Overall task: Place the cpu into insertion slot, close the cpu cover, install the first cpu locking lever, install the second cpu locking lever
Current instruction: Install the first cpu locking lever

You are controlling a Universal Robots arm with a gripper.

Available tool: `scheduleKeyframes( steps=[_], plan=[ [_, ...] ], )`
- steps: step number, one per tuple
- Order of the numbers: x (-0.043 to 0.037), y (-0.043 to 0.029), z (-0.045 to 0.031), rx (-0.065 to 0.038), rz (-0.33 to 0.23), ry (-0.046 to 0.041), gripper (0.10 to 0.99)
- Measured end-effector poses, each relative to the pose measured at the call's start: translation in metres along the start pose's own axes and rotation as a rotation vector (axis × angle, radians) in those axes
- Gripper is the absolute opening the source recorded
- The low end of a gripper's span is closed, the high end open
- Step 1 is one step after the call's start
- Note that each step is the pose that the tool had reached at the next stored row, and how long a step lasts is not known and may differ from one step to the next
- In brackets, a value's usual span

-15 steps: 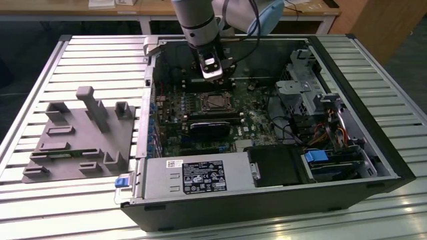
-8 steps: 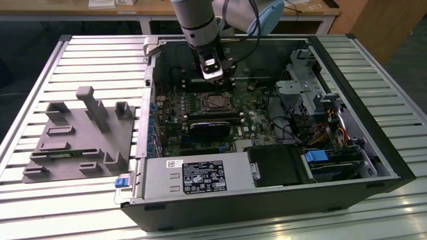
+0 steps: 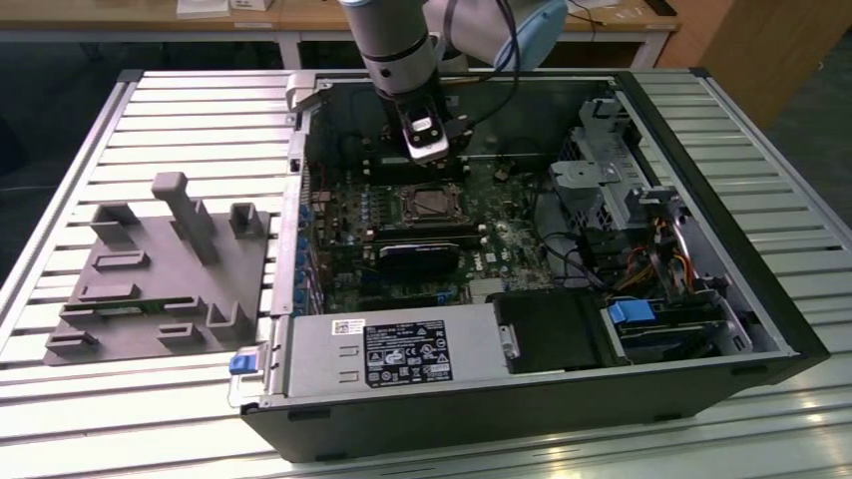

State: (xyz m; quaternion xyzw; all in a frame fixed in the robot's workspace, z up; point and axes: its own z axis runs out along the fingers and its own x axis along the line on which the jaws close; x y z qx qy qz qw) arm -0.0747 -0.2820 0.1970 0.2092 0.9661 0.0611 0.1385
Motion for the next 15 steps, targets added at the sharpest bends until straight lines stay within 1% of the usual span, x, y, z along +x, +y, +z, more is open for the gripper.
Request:
scheduleKeyframes(
  steps=[3, 15],
  plan=[
    [-0.0001, -0.0004, 0.0003, -0.001, -0.006, 0.0009, 0.102],
    [-0.0005, -0.0046, 0.0047, 0.001, -0.012, 0.0053, 0.102]
  ],
)
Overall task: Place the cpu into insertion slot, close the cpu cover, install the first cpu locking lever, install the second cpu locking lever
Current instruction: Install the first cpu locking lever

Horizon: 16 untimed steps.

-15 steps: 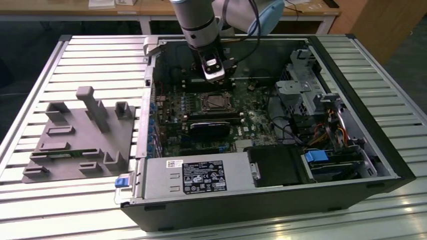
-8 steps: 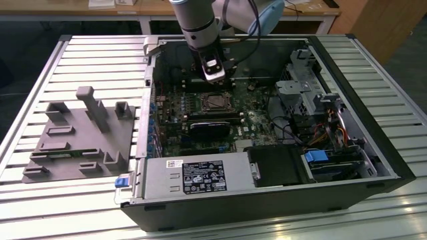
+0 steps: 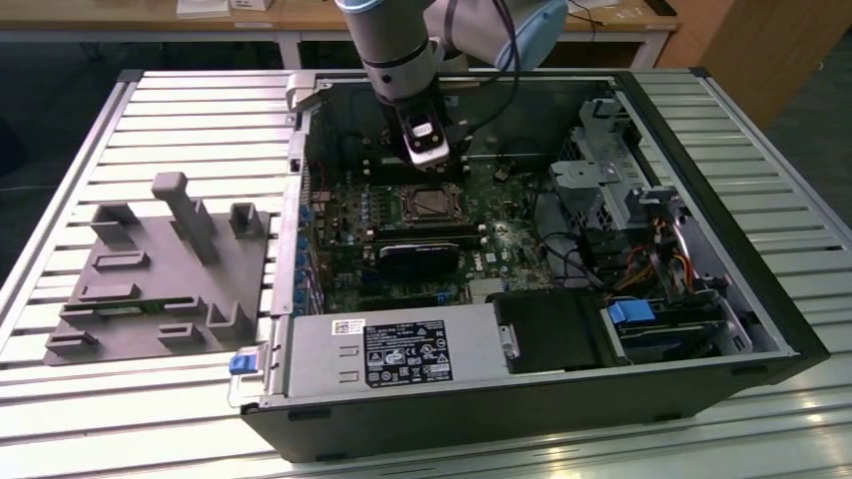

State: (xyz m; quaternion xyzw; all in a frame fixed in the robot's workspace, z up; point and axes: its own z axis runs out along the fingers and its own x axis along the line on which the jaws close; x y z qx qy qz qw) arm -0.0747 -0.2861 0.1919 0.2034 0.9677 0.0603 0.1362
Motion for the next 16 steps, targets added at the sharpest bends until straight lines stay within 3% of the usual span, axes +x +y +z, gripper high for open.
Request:
scheduleKeyframes(
  steps=[5, 16],
  plan=[
    [-0.0014, -0.0033, 0.0003, -0.002, -0.002, 0.0008, 0.102],
    [-0.0032, -0.0072, 0.0002, -0.02, -0.001, 0.0089, 0.102]
  ],
)
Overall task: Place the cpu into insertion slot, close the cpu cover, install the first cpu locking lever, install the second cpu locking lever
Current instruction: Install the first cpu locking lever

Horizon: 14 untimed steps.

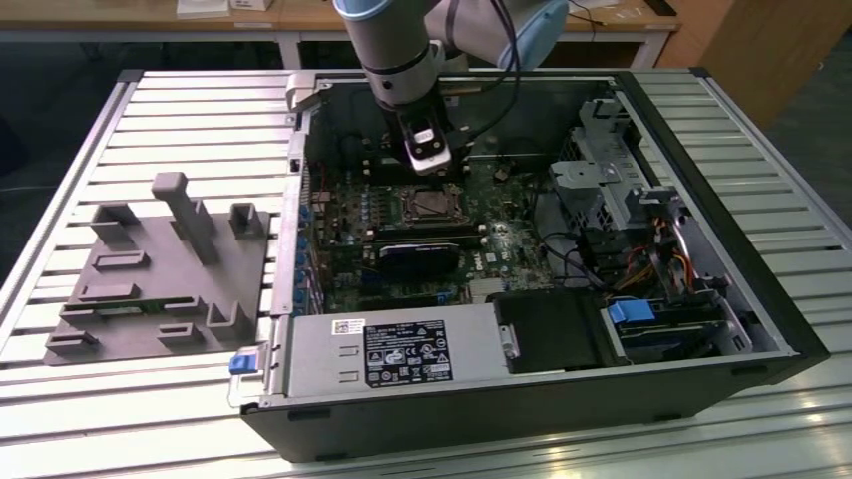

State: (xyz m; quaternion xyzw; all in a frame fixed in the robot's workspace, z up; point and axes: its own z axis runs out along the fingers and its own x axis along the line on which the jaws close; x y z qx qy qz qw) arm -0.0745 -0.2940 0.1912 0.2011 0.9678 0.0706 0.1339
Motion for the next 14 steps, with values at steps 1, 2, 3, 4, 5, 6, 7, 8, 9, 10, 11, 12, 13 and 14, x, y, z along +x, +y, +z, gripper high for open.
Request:
scheduleKeyframes(
  steps=[1, 2, 3, 4, 5, 6, 7, 8, 9, 10, 11, 12, 13, 14],
  plan=[
    [-0.0001, 0.0, 0.0001, 0.0, -0.001, 0.0002, 0.102],
    [-0.0003, 0.0001, 0.0001, -0.001, -0.001, 0.0007, 0.102],
    [-0.0005, 0.0001, 0.0001, -0.003, -0.002, 0.0013, 0.102],
    [-0.0006, 0.0002, 0.0002, -0.004, -0.002, 0.0018, 0.102],
    [-0.0006, 0.0002, 0.0002, -0.004, -0.002, 0.0019, 0.102],
    [-0.0006, 0.0002, 0.0002, -0.004, -0.002, 0.002, 0.102],
    [-0.0007, 0.0003, -0.0001, -0.004, -0.002, 0.002, 0.102],
    [-0.0009, 0.0004, -0.0008, -0.005, -0.002, 0.0021, 0.102],
    [-0.0012, 0.0007, -0.0022, -0.005, -0.002, 0.002, 0.102],
    [-0.0017, 0.0011, -0.004, -0.004, -0.002, 0.002, 0.102],
    [-0.0022, 0.0015, -0.0063, -0.004, -0.002, 0.0021, 0.102],
    [-0.0028, 0.002, -0.0086, -0.004, -0.002, 0.002, 0.102],
    [-0.0033, 0.0025, -0.011, -0.004, -0.002, 0.002, 0.102],
    [-0.0039, 0.0029, -0.0135, -0.004, -0.002, 0.002, 0.102]
  ],
)
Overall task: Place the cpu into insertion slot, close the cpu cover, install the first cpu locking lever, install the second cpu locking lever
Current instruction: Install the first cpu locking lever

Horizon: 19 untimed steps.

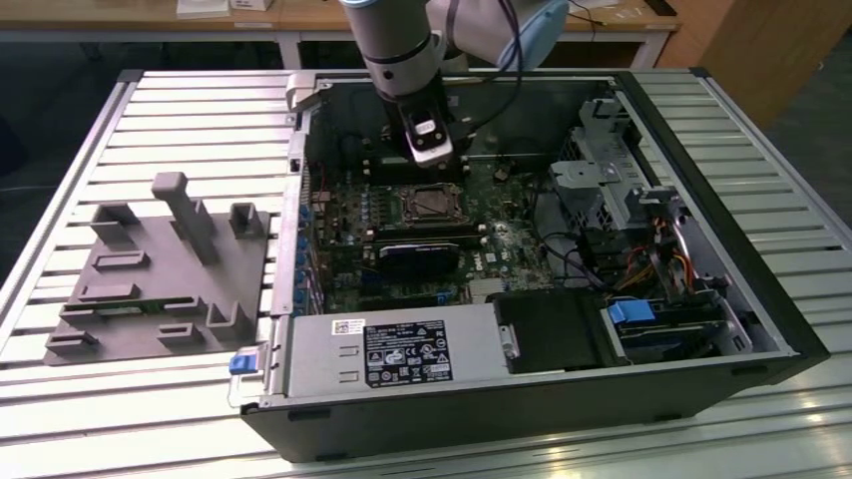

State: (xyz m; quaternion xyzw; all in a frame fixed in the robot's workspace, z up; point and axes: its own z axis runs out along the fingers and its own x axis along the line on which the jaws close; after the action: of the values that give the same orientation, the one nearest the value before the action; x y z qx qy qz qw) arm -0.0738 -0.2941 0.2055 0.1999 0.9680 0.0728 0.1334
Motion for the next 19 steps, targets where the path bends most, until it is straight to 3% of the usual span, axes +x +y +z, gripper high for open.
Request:
scheduleKeyframes(
  steps=[8, 14, 16, 19],
  plan=[
    [-0.0048, 0.0041, -0.02, 0.0, 0.0, 0.0, 0.102],
    [-0.0052, 0.0044, -0.0214, 0.001, 0.0, 0.0024, 0.102],
    [-0.0055, 0.0045, -0.021, 0.011, 0.002, 0.0243, 0.102],
    [-0.0073, 0.0052, -0.0199, 0.033, 0.007, 0.0744, 0.102]
  ],
)
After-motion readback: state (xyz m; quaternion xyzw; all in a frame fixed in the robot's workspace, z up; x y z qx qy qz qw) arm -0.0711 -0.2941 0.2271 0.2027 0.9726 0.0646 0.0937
